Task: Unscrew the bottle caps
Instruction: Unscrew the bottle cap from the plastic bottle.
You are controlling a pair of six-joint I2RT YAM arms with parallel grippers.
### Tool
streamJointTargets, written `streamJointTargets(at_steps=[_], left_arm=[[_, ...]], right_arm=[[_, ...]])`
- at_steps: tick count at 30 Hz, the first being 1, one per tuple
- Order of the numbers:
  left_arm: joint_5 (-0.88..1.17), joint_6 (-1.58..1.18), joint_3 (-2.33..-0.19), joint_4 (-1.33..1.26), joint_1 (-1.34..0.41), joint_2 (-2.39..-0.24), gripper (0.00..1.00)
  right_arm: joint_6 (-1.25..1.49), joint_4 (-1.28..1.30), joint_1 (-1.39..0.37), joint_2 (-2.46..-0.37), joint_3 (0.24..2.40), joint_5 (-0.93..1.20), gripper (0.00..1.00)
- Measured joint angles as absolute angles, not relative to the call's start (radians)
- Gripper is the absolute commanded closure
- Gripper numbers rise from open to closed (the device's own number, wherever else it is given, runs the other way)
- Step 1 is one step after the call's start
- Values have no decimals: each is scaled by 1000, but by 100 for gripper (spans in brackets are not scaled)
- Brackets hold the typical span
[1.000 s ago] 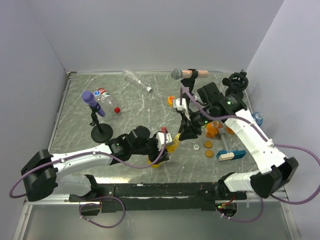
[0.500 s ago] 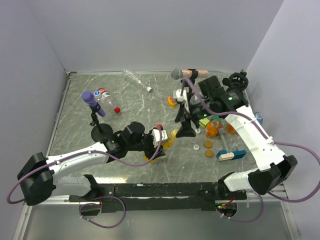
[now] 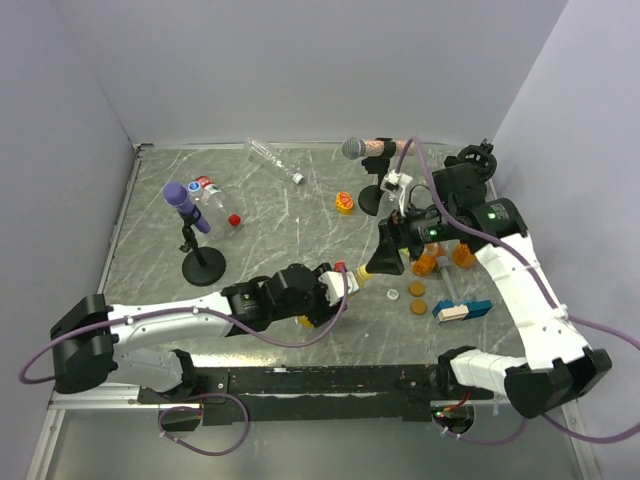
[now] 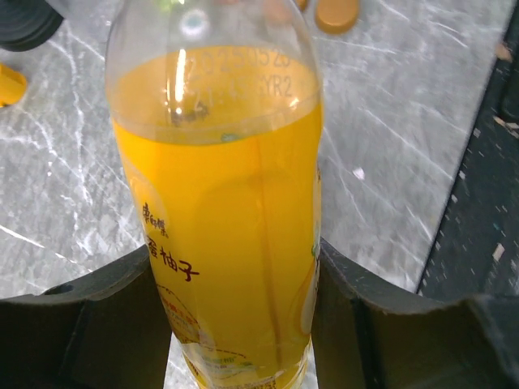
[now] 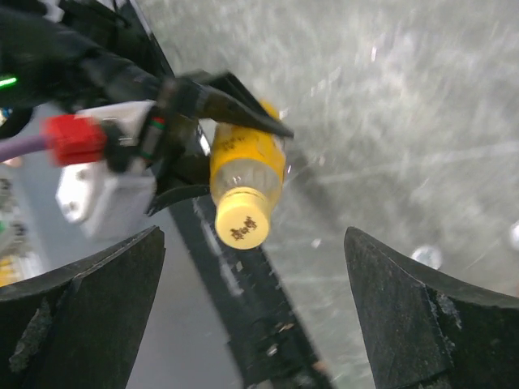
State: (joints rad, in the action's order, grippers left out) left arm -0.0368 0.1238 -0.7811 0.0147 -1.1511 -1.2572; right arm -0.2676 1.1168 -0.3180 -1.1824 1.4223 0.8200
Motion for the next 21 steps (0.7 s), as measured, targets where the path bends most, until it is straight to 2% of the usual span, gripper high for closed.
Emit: streamJointTargets(at_steps=[9, 16, 18, 21], left_arm=[[-169, 88, -825, -12, -1188, -1336, 95], [-191, 83, -828, -17, -1195, -1341, 95], [-195, 83, -829, -16, -1195, -1345, 95], [-197, 83, -830, -18, -1197, -1346, 95]], right_arm=[[-173, 1143, -318, -1285, 1369, 799, 29], [-157, 1155, -318, -1314, 1375, 834, 68], [-161, 1159, -318, -1316, 1377, 839, 76], [-173, 1171, -318, -1319, 1385, 841, 81]])
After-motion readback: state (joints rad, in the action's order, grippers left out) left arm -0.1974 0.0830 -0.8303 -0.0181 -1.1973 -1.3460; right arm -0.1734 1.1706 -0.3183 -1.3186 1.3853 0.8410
